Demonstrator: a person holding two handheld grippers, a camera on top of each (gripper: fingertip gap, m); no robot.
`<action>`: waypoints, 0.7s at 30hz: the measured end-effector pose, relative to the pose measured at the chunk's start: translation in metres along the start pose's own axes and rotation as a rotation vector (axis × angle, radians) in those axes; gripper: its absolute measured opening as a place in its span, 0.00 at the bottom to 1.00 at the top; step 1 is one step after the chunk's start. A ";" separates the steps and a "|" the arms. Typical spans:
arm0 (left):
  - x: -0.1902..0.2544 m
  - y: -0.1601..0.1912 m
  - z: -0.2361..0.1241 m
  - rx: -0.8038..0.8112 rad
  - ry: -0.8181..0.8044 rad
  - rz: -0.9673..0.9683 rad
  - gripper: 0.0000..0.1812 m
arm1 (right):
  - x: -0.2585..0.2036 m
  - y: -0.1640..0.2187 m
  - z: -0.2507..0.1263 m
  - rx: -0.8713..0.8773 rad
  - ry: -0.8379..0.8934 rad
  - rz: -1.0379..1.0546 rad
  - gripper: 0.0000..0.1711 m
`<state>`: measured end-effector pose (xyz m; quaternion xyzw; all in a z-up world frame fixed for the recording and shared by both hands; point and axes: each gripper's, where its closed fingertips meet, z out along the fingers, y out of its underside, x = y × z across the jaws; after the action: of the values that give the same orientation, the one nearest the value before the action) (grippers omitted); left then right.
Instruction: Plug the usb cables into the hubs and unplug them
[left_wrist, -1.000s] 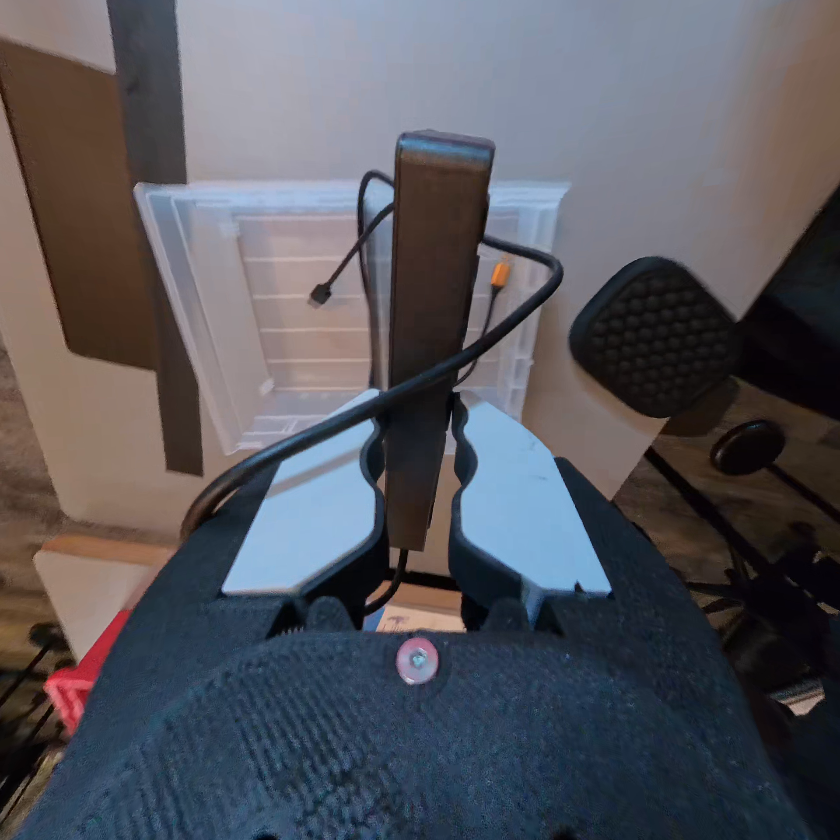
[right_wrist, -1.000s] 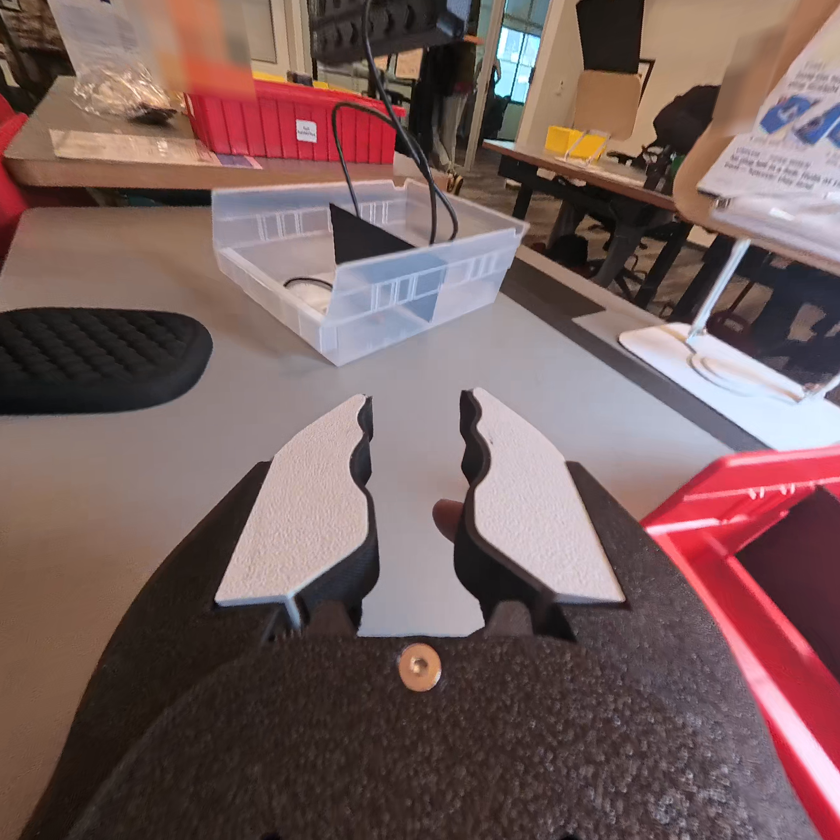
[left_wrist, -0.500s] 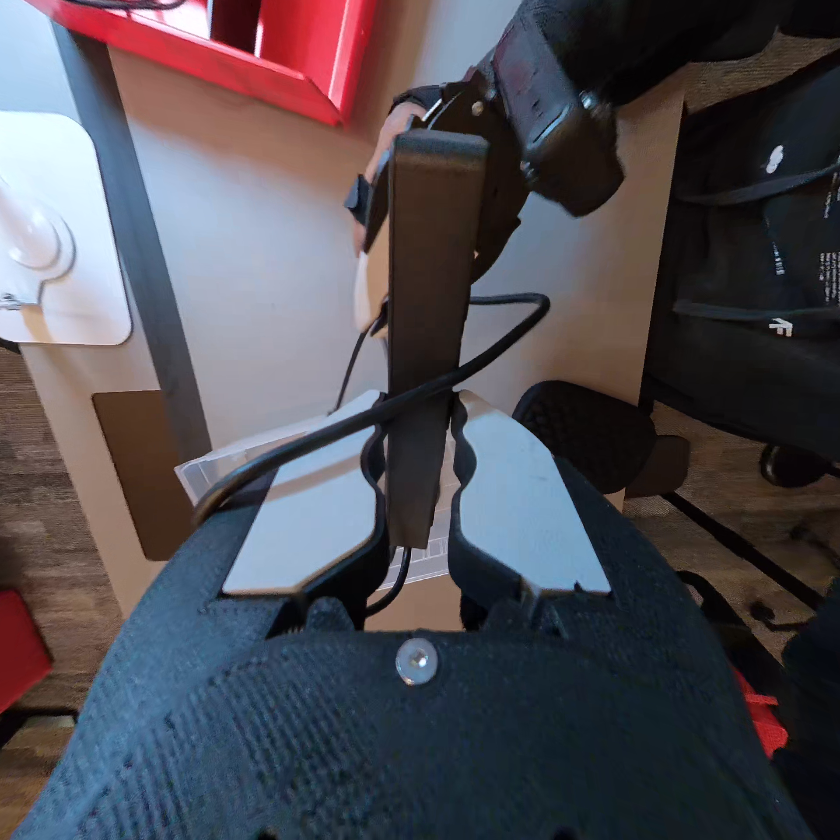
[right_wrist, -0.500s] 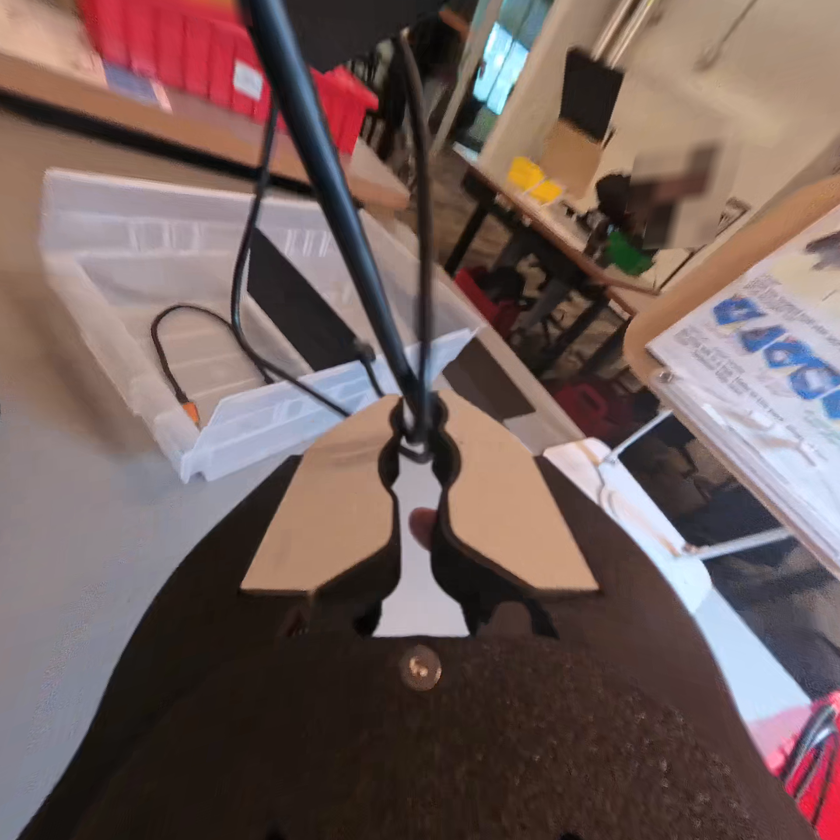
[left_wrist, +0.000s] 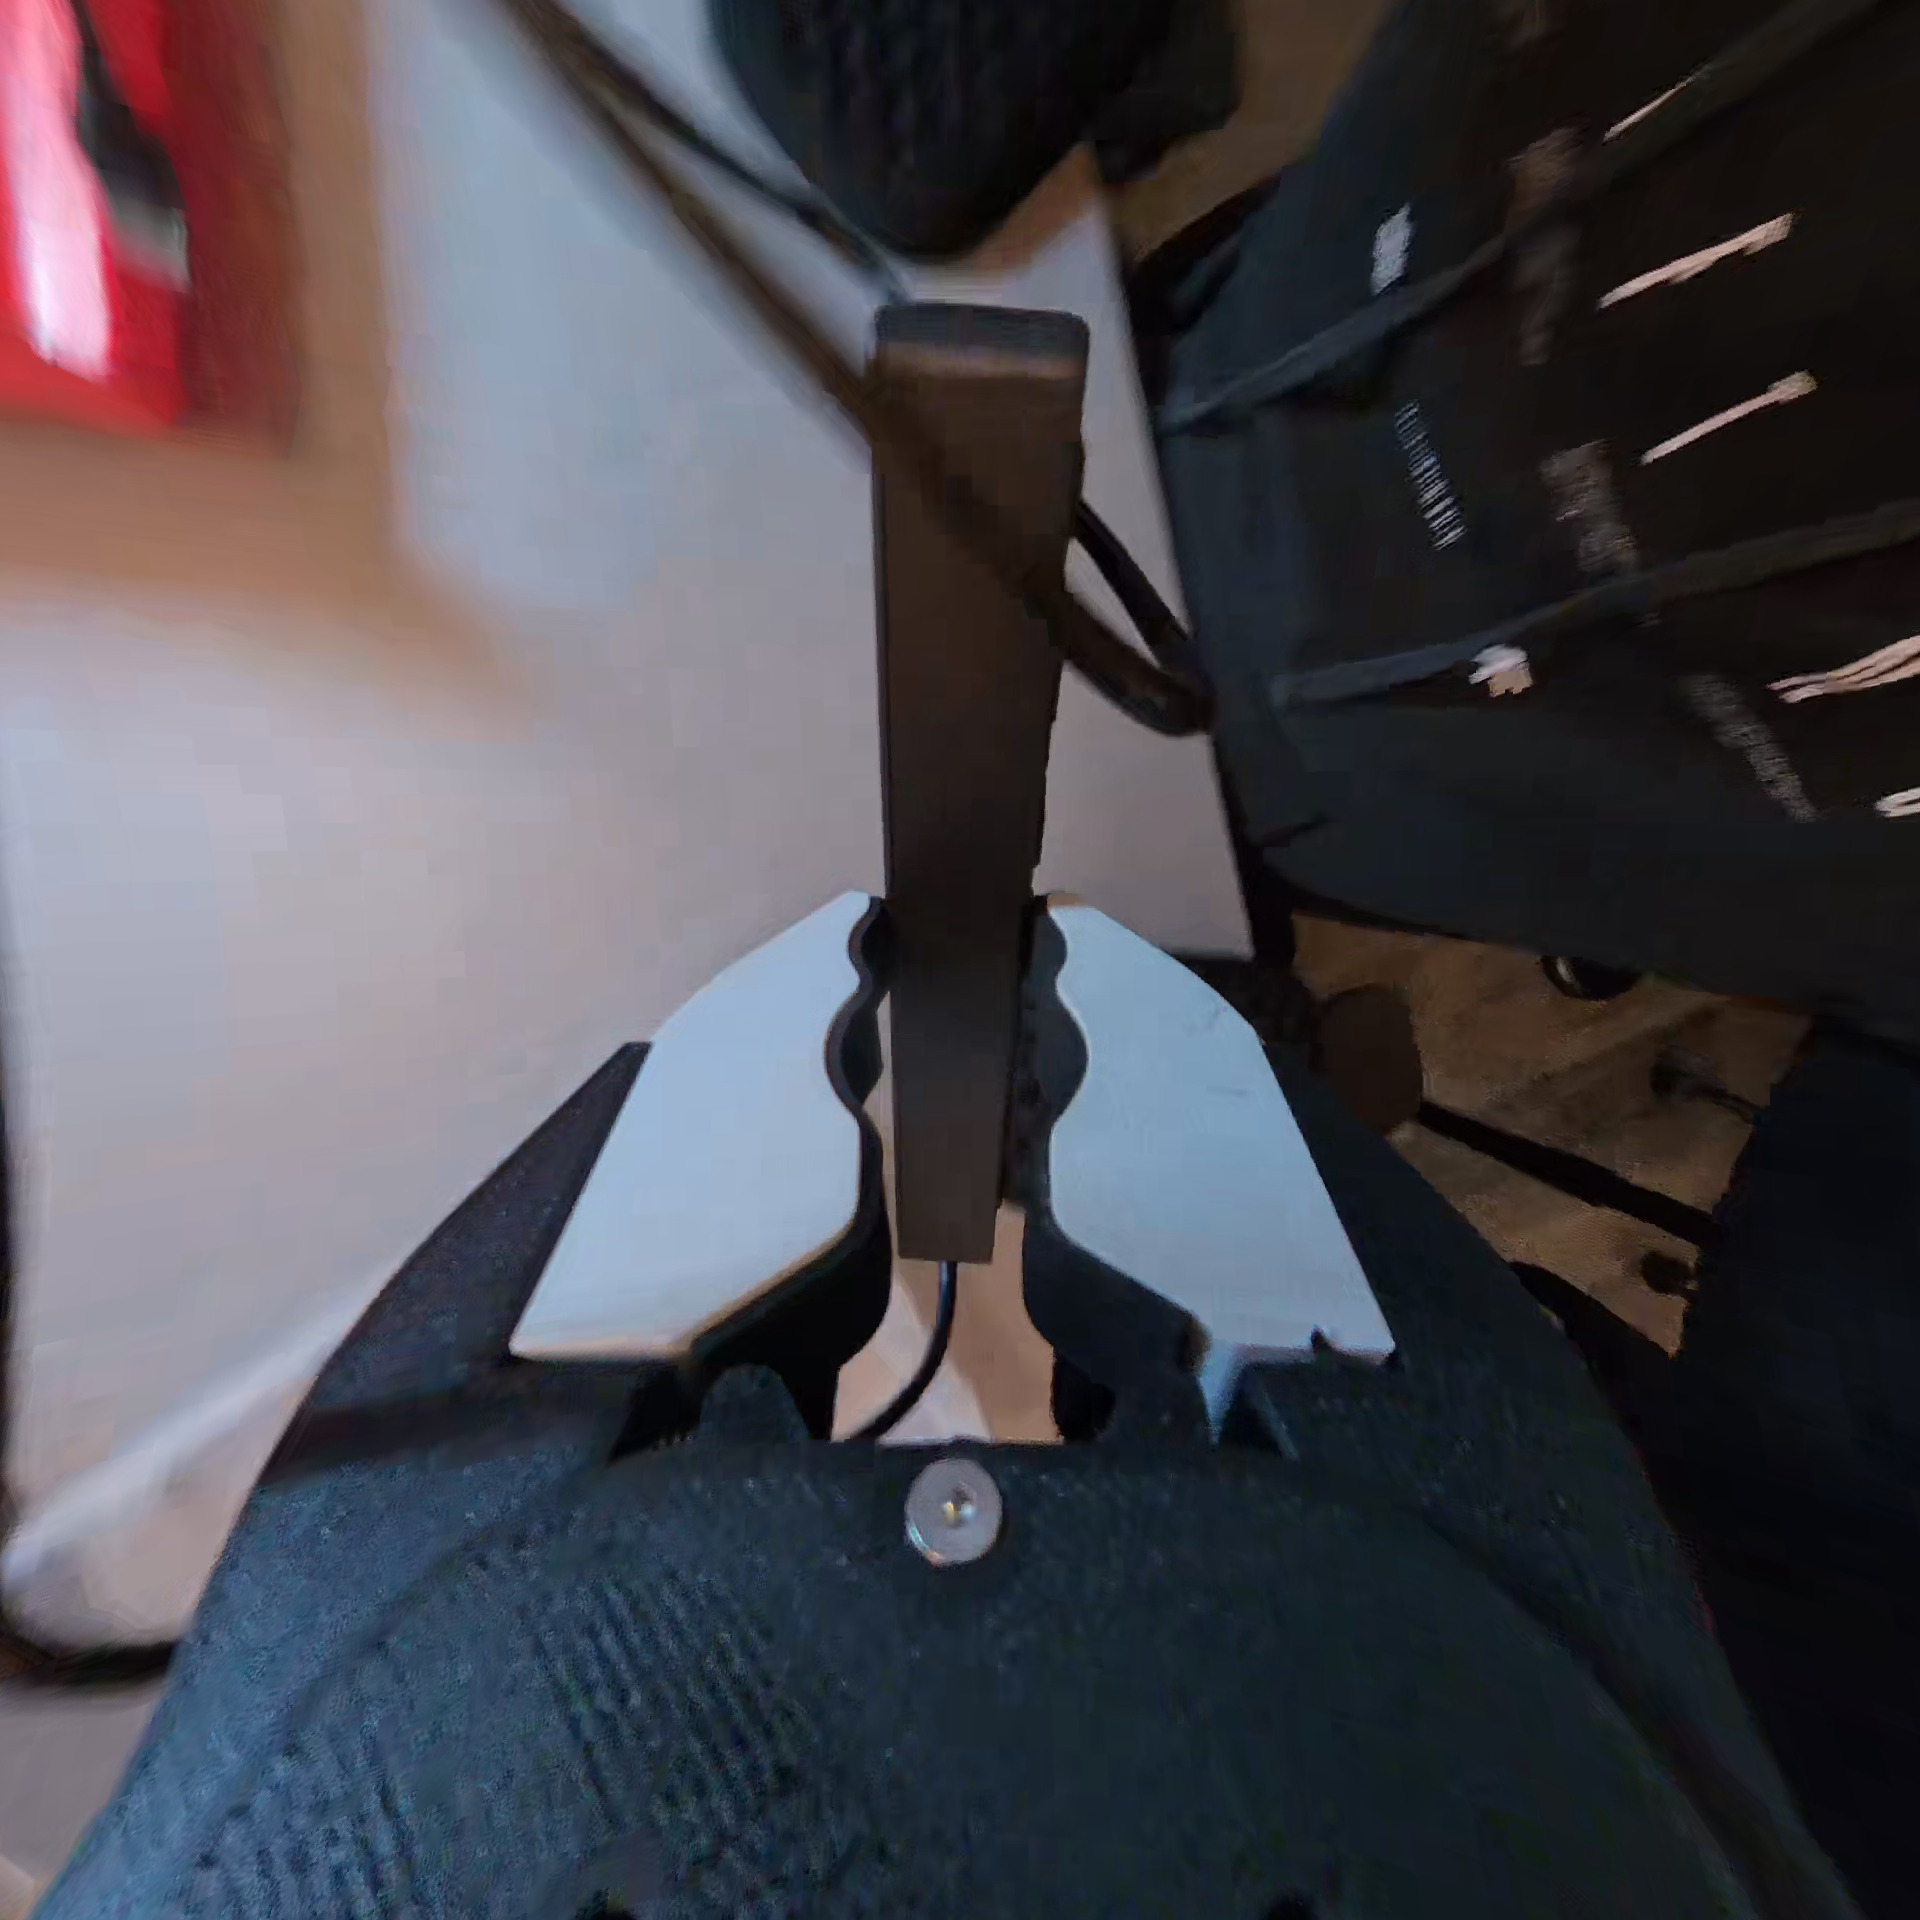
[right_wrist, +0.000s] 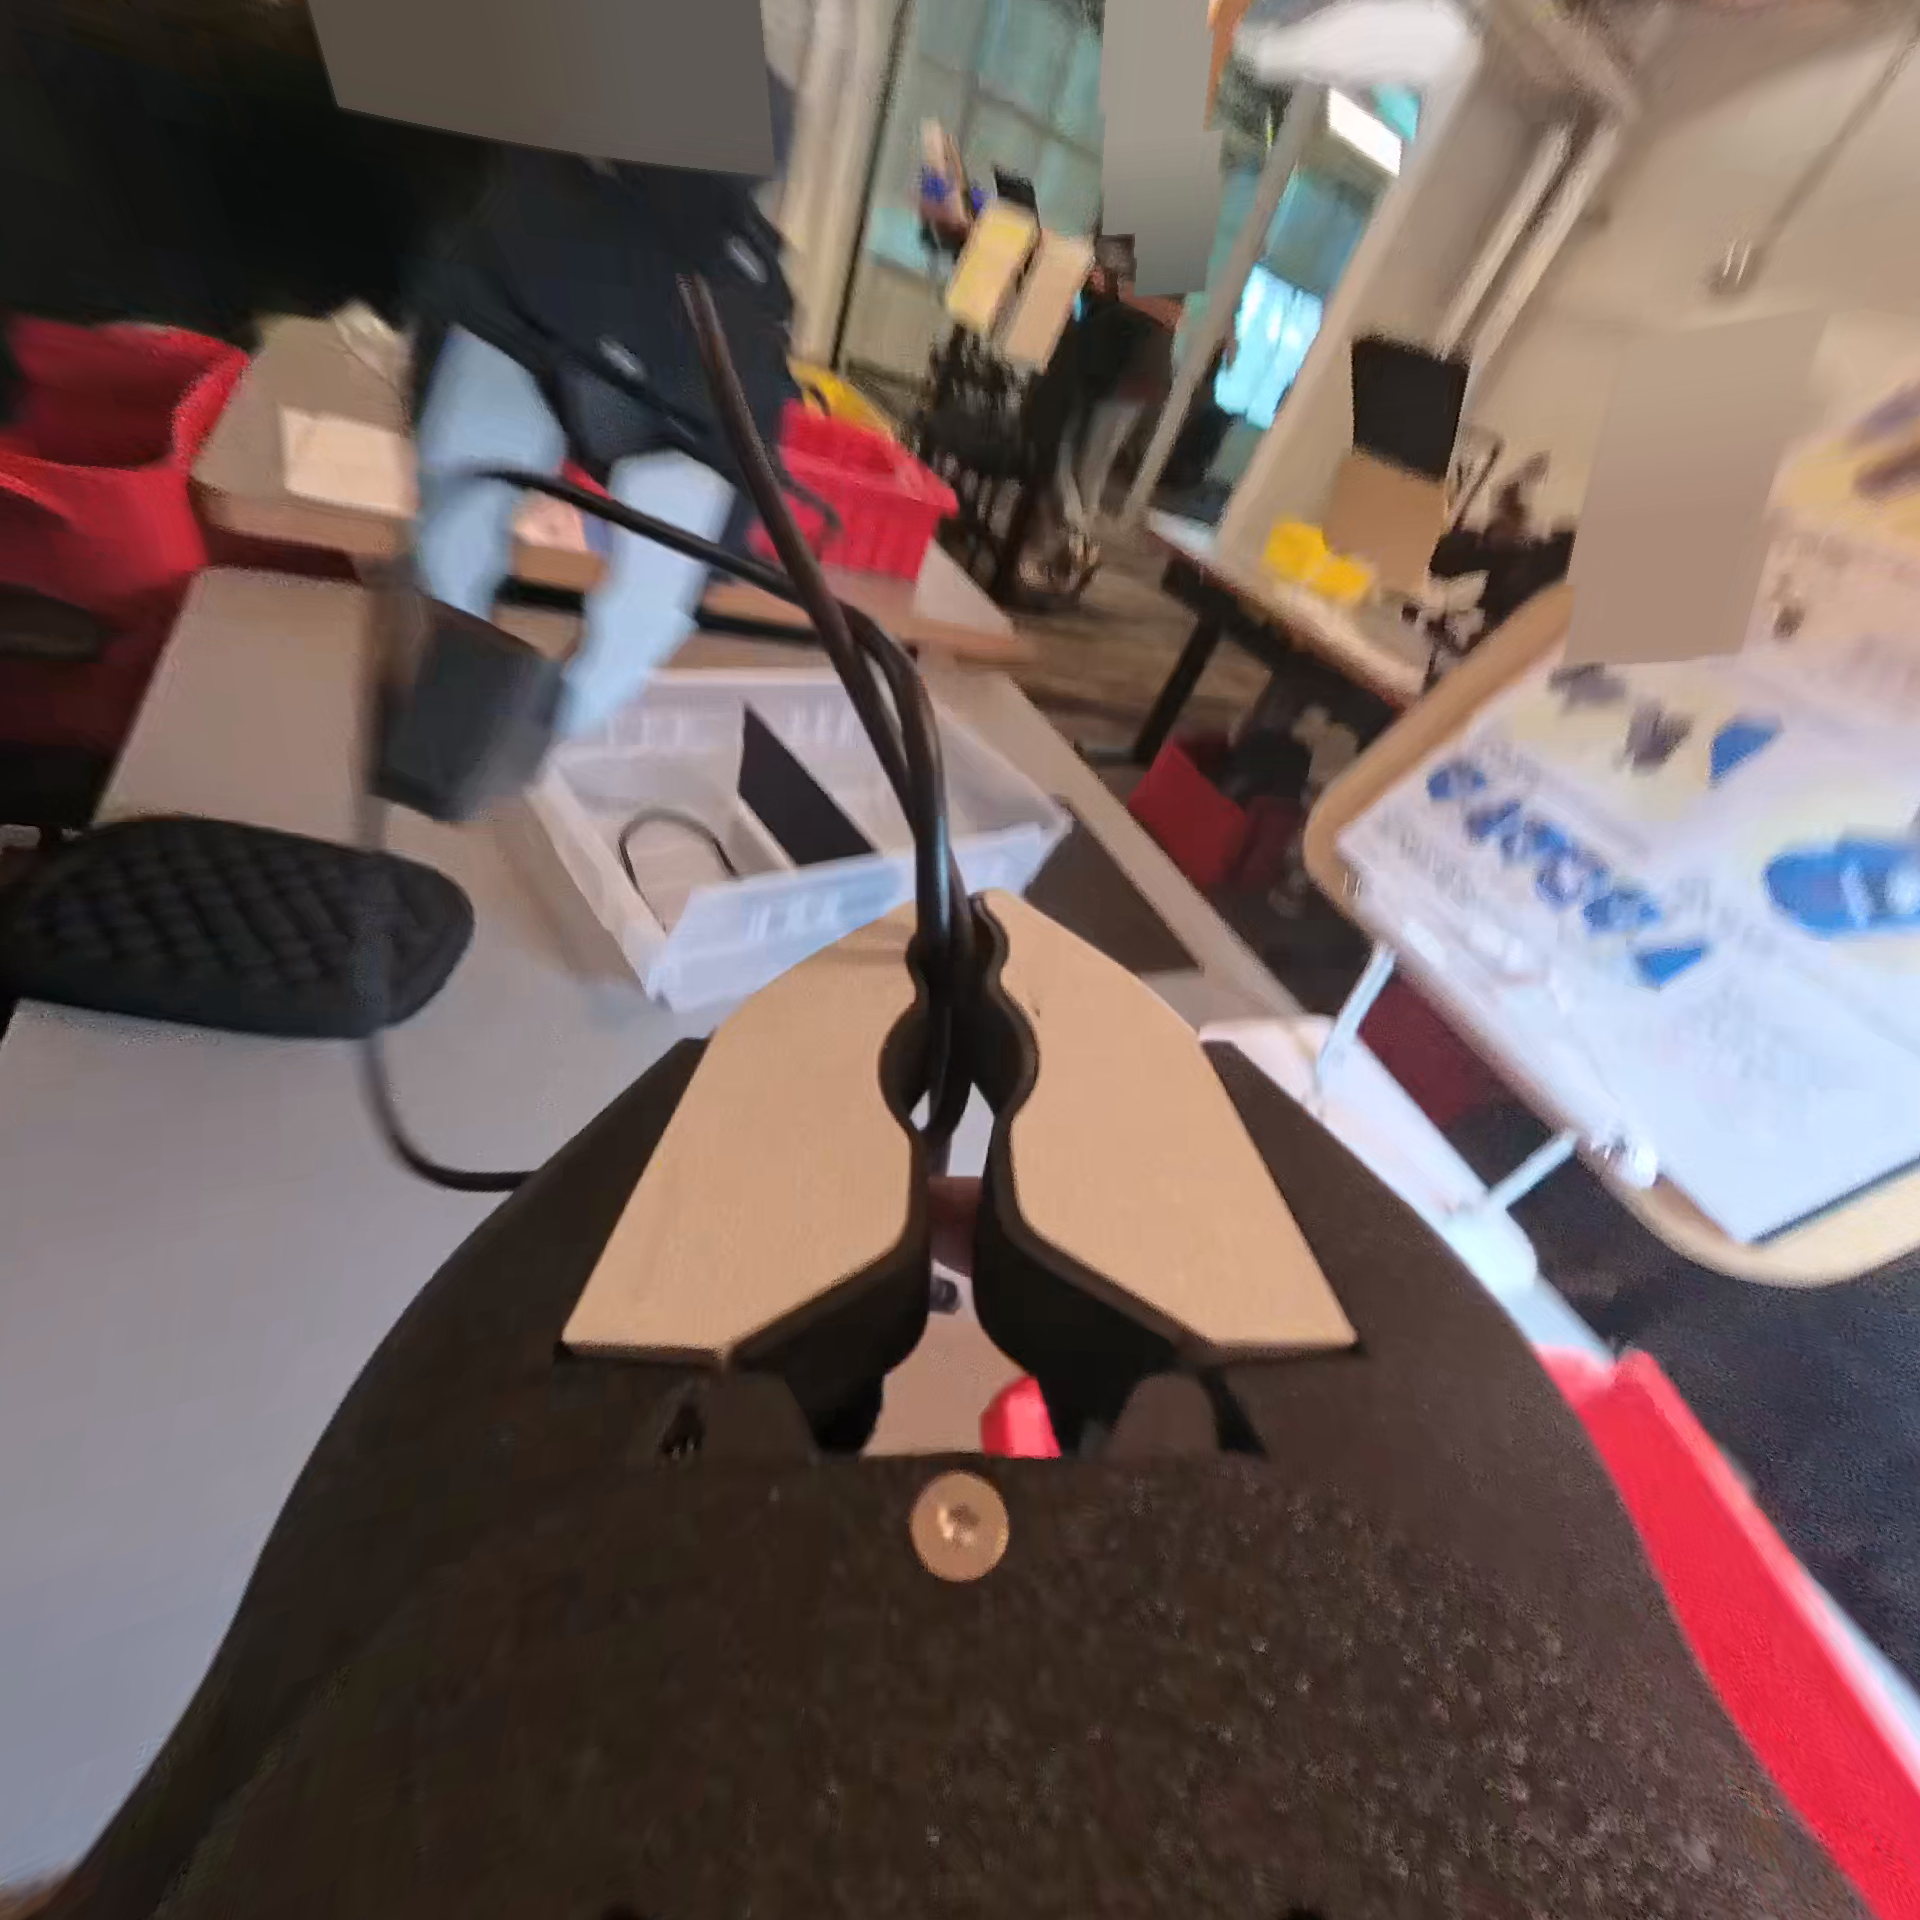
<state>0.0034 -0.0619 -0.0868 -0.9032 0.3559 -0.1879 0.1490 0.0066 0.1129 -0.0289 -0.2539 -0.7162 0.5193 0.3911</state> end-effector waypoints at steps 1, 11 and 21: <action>0.010 -0.013 0.007 0.075 0.030 0.052 0.14 | 0.003 0.021 0.006 -0.057 0.020 0.035 0.01; 0.003 -0.091 -0.031 1.014 -0.021 0.102 0.14 | -0.087 0.119 0.079 -0.197 -0.192 0.219 0.01; -0.078 -0.063 -0.029 1.372 -0.106 -0.363 0.14 | -0.107 0.081 0.068 0.053 -0.288 0.350 0.04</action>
<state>-0.0251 0.0331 -0.0538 -0.6585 -0.0064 -0.3473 0.6676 0.0073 0.0207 -0.1476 -0.2870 -0.6957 0.6289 0.1954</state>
